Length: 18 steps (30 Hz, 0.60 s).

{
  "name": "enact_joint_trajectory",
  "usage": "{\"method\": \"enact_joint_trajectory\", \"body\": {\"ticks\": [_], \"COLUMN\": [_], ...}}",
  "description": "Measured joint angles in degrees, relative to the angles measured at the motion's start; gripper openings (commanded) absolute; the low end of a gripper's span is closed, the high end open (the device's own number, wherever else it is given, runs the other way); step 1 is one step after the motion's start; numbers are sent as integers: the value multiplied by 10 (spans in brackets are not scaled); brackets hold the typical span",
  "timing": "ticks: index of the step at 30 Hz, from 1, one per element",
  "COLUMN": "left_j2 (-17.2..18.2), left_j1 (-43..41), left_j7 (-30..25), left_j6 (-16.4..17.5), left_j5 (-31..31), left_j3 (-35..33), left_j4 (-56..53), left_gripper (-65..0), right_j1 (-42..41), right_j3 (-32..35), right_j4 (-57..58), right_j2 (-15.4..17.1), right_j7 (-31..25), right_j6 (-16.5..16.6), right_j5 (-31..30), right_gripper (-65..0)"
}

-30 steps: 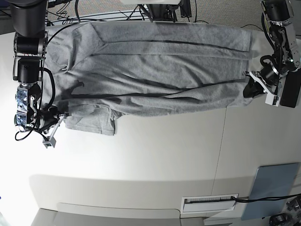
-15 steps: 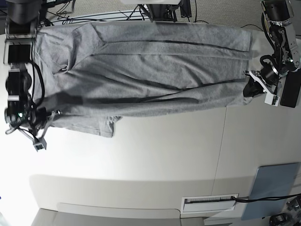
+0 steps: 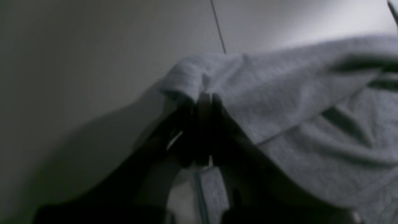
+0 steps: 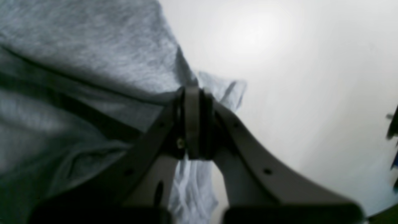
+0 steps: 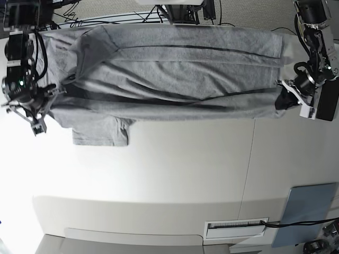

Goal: Fold the T-shirt properly
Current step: 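Lay the hem down near the collar and open both grippers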

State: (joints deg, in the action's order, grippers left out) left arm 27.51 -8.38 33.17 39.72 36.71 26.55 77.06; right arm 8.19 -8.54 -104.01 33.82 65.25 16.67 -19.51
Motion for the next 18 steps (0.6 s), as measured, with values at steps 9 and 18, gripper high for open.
{"method": "enact_joint_trajectory", "body": {"ticks": [9,18], "left_j2": [0,0], "left_j1": [-22,-79], "left_j7": [37,42], "left_j6": [0,3], "left_j5": [50,61], "left_j3": [69,88], "left_j4": [40,47], "left_gripper": [-650,-650], "right_j1": [74,125], "right_j3": [-70,-83], "right_j4": [-67,-80], "right_j2": [-37,-58], "right_j7": [-28,-30], "right_j6": [1,2], "right_j5": [0,21], "right_gripper": [-650,-650]}}
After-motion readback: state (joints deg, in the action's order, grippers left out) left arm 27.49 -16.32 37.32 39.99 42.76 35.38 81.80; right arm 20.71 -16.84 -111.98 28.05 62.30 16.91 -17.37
